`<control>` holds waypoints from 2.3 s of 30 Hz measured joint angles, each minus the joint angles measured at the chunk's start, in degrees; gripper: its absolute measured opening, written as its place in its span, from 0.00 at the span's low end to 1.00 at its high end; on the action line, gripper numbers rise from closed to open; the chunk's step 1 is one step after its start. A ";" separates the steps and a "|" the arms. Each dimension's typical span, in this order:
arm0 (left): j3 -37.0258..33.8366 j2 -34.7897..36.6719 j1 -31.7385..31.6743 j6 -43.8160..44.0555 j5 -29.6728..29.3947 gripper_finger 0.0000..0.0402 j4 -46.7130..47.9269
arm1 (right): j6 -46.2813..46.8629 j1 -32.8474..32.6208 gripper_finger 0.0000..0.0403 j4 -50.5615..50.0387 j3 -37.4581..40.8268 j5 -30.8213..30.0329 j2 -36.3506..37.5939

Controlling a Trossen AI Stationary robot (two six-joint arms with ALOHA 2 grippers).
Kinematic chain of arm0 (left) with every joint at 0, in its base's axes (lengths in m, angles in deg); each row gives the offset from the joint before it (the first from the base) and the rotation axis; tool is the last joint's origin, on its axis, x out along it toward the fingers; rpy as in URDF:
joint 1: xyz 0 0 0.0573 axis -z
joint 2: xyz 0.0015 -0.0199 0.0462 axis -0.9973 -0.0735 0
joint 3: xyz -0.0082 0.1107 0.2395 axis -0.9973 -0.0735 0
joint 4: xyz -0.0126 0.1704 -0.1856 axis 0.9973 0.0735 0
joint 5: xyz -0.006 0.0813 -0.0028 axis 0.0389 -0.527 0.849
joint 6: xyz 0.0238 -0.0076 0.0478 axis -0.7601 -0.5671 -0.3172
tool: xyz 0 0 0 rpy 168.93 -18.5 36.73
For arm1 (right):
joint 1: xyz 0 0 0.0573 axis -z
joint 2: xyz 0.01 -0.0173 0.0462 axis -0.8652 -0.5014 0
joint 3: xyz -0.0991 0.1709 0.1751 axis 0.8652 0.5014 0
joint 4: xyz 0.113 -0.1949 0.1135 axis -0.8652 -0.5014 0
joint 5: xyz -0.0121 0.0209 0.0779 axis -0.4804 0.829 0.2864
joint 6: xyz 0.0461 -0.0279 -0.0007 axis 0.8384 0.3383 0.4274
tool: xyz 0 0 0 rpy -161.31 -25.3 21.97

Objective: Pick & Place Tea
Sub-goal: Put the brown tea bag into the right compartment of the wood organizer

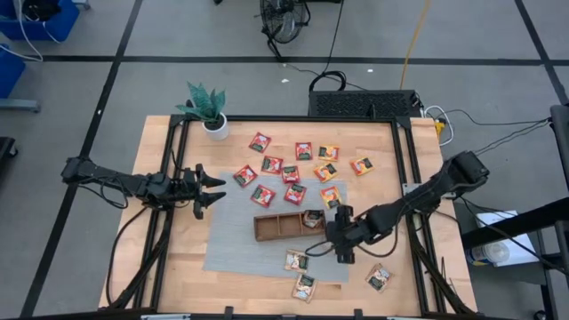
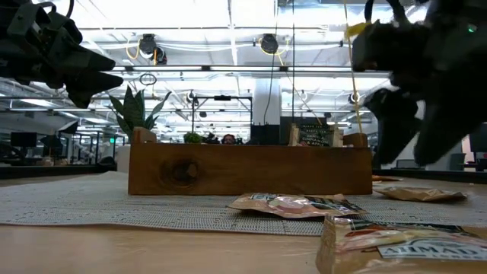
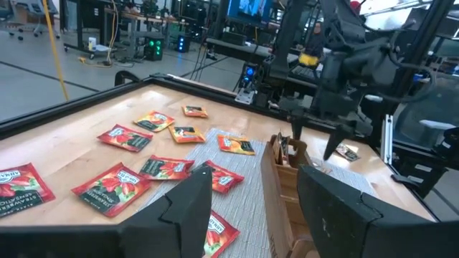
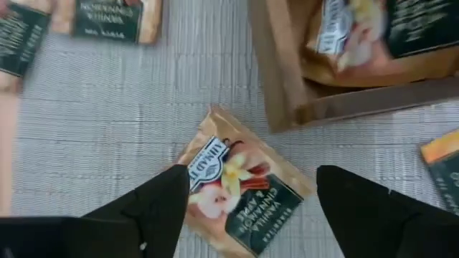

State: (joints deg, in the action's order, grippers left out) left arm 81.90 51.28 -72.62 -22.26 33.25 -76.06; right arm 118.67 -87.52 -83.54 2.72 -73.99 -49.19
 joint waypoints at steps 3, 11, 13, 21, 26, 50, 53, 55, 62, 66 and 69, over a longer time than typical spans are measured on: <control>0.00 0.00 0.00 0.00 0.00 0.51 0.02 | -0.02 -0.17 0.70 1.18 -0.22 0.29 -2.47; 0.00 0.00 0.00 -0.02 0.00 0.51 0.00 | 0.04 -0.13 0.67 1.60 -0.57 2.63 -8.08; 0.00 0.00 -0.02 0.00 0.00 0.51 0.02 | 0.04 -0.13 0.67 -0.10 -0.57 3.16 -8.89; 0.00 0.00 -0.02 0.00 -0.02 0.51 0.00 | 1.92 -0.15 0.55 -2.94 -0.42 3.45 -8.75; 0.00 0.00 -0.01 0.00 0.00 0.51 0.02 | 1.92 -0.15 0.34 -2.94 -0.42 3.27 -6.92; 0.00 0.00 0.00 -0.02 -0.01 0.51 0.00 | -13.37 -1.01 0.00 -18.24 -13.91 -17.48 4.30; 0.00 0.00 0.00 0.00 0.00 0.51 0.01 | -21.92 -0.82 0.00 -18.20 -18.05 -23.08 2.45; 0.00 0.00 0.00 -0.02 0.00 0.51 0.00 | -26.87 -0.23 0.00 -18.58 -19.76 -24.59 0.60; 0.00 0.00 -0.02 0.00 -0.02 0.51 0.00 | -39.47 1.41 0.00 -18.22 -23.18 -25.63 -10.83; 0.00 0.00 0.00 -0.01 -0.01 0.51 0.00 | -41.27 1.36 0.00 -22.85 -26.45 -28.05 -17.02; 0.00 0.00 0.00 0.00 -0.02 0.51 0.00 | -40.52 1.38 0.00 -26.46 -28.86 -28.49 -19.36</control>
State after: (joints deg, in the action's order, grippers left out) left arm 81.90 51.28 -72.61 -22.26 33.22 -76.07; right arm 78.14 -86.14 -109.99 -26.14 -102.48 -68.55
